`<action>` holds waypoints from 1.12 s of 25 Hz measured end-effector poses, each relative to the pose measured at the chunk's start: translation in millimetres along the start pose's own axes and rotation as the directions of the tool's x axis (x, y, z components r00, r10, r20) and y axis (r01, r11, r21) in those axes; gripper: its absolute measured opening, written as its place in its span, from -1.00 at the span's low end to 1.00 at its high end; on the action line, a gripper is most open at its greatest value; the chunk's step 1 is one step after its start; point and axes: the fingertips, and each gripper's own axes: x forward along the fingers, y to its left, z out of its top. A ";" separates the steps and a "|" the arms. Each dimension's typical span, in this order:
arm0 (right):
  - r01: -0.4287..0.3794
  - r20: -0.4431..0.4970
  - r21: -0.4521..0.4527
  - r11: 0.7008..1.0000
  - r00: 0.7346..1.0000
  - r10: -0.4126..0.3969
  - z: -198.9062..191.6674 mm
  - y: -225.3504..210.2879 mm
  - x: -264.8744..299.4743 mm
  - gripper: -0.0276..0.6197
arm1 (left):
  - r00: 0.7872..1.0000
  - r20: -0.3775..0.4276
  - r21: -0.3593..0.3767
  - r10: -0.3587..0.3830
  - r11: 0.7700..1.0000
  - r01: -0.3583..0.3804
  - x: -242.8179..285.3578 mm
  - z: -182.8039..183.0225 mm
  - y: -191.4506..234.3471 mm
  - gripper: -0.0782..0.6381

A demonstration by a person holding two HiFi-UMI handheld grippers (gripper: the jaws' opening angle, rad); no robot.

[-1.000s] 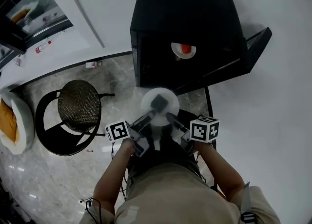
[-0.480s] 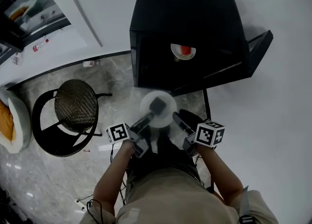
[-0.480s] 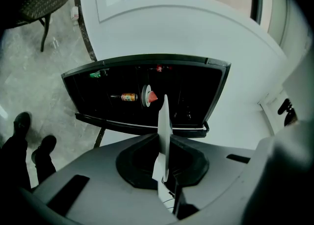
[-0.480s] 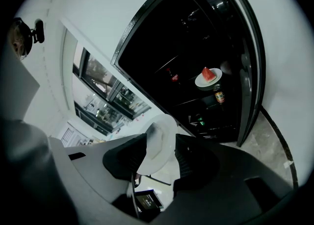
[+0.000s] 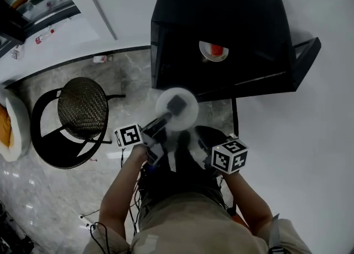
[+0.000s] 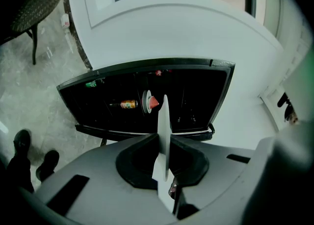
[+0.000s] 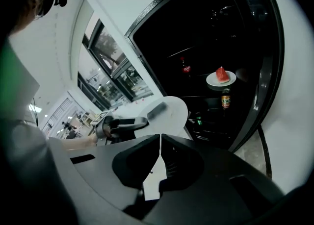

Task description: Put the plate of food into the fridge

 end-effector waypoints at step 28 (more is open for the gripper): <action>0.014 -0.099 -0.068 0.998 0.995 -0.020 -41.2 -45.8 26.3 -0.83 | 0.996 0.083 -0.048 -0.025 0.998 0.029 26.8 8.2 90.9 -0.72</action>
